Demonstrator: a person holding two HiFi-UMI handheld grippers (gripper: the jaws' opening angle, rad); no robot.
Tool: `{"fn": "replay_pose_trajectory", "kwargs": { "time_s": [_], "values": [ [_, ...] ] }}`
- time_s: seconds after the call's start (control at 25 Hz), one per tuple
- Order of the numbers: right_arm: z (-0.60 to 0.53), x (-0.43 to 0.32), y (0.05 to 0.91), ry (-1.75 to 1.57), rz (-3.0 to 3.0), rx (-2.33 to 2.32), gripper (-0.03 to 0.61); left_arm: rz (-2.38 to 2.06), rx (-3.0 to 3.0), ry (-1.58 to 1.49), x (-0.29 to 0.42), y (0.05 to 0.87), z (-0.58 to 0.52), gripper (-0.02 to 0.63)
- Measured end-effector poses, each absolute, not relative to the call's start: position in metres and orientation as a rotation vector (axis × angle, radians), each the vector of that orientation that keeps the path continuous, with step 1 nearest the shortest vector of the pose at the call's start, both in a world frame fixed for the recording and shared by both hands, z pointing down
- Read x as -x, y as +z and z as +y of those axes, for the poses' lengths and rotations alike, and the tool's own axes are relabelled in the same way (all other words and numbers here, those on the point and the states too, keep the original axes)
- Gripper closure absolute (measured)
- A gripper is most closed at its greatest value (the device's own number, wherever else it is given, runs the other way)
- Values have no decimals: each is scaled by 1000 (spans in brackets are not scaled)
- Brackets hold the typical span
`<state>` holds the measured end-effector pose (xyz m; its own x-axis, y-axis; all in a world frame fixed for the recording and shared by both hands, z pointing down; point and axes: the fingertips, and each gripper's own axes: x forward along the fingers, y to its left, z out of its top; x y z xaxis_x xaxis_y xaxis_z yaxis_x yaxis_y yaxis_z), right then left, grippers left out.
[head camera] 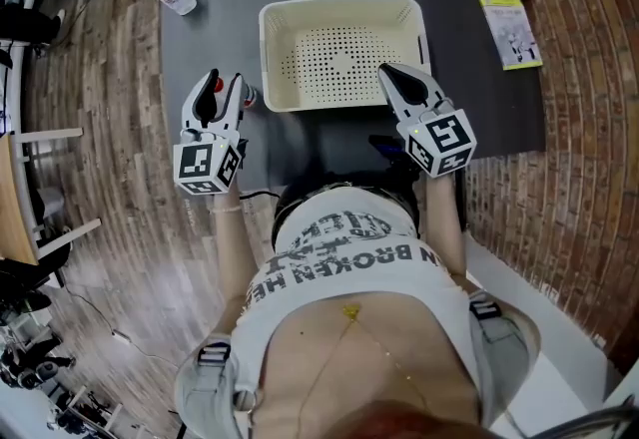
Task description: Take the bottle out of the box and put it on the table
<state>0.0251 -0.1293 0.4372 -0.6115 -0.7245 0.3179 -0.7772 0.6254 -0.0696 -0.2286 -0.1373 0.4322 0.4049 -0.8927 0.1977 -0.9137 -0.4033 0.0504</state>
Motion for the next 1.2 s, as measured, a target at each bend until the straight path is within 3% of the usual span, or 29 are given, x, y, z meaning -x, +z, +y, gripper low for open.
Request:
{"fn": "replay_pose_trajectory", "kwargs": {
  "time_s": [0.16, 0.24, 0.28, 0.68, 1.2],
  "values": [
    [-124, -35, 439, 302, -2587, -1239, 569, -1486, -2558, 182, 193, 431, -132, 489],
    [-121, -39, 442, 309, -2584, -1242, 569, -1404, -2588, 152, 169, 432, -127, 600],
    [-119, -41, 443, 314, -2584, -1242, 569, -1364, -2599, 144, 157, 433, -125, 606],
    [-109, -41, 430, 261, -2664, -1222, 569, -1138, -2648, 123, 60, 423, -110, 606],
    [-111, -40, 395, 173, -2765, -1157, 571, -1102, -2699, 97, 6, 391, -110, 606]
  ]
}}
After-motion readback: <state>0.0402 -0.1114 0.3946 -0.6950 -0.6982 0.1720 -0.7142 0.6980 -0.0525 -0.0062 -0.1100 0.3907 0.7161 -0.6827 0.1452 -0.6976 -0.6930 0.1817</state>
